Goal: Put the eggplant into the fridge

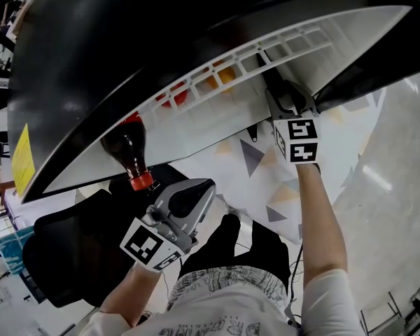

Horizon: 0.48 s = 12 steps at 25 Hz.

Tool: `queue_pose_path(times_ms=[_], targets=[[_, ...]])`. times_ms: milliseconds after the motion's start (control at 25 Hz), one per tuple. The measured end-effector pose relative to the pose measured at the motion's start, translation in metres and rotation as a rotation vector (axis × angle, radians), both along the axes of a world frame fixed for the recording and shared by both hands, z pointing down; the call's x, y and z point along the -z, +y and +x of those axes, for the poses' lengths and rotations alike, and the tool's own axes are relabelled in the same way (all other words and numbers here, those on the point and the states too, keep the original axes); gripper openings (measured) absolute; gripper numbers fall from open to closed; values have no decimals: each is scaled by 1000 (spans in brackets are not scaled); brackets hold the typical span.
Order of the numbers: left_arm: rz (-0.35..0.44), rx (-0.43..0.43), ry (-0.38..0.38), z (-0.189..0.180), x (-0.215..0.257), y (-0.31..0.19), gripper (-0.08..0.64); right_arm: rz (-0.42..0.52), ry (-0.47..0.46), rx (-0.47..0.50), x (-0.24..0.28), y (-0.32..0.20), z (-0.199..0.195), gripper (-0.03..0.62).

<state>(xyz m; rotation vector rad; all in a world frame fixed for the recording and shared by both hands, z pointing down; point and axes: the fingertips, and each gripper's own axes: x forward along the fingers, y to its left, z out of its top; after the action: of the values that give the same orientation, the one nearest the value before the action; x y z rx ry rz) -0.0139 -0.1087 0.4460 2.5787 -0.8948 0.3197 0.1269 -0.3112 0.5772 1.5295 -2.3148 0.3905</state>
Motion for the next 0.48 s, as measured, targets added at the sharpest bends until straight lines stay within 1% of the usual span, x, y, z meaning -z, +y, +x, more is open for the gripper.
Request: queue_pose_path(times_ms=[480], targets=[[7, 0, 11, -1, 4, -2, 15, 23, -23, -9, 15, 0, 0, 195]])
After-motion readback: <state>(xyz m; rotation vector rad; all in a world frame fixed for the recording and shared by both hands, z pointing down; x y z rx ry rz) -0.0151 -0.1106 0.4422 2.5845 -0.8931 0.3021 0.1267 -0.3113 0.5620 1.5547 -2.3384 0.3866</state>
